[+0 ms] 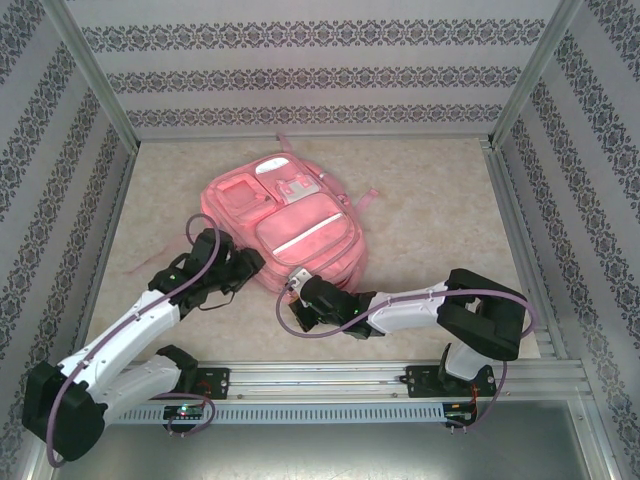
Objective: Pack the student bag
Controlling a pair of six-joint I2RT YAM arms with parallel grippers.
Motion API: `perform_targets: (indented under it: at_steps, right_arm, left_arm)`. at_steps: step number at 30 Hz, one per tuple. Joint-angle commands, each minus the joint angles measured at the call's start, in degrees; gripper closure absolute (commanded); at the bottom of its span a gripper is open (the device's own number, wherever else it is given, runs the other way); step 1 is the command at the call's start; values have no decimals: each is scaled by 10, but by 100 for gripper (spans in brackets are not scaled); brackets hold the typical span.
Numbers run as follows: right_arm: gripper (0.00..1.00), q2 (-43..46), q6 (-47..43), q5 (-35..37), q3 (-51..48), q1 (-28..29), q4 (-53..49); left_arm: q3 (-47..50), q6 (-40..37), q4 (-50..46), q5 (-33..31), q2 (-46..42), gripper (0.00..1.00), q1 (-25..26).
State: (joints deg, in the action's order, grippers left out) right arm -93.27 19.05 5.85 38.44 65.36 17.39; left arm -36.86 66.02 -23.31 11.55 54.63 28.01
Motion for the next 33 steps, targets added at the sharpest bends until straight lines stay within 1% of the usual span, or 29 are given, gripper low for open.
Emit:
perform_targets:
  at_steps: [1, 4, 9, 13, 15, 19, 21, 24, 30, 33]
  right_arm:
    - [100, -6, 6, -3, 10, -5, 15]
    - [100, 2, 10, 4, 2, -7, 22]
    - [100, 7, 16, 10, -6, -9, 28]
    - [100, 0, 21, 5, -7, -9, 38]
    - [100, -6, 23, 4, -6, -9, 41]
    - [100, -5, 23, 10, -6, -9, 34]
    - [100, 4, 23, 16, -13, -9, 33]
    - [100, 18, 22, 24, -25, -10, 32]
    - [100, 27, 20, 25, -37, -13, 26]
    - [100, 27, 22, 27, -40, -15, 27]
  left_arm:
    - [-15, 52, 12, -12, 2, 54, 35]
    - [-10, 68, 14, -25, 20, 54, 54]
    - [12, 87, 13, -30, 32, 55, 55]
    - [10, 76, 37, -34, 48, 56, 55]
    - [1, 65, 48, -38, 65, 61, 55]
    - [-3, 52, 57, -35, 91, 80, 54]
    - [12, 50, 62, -36, 85, 87, 52]
    - [32, 38, 50, -37, 63, 96, 36]
    - [15, -19, -19, -41, 30, 98, 9]
    - [7, -45, -37, -37, 25, 98, -6]
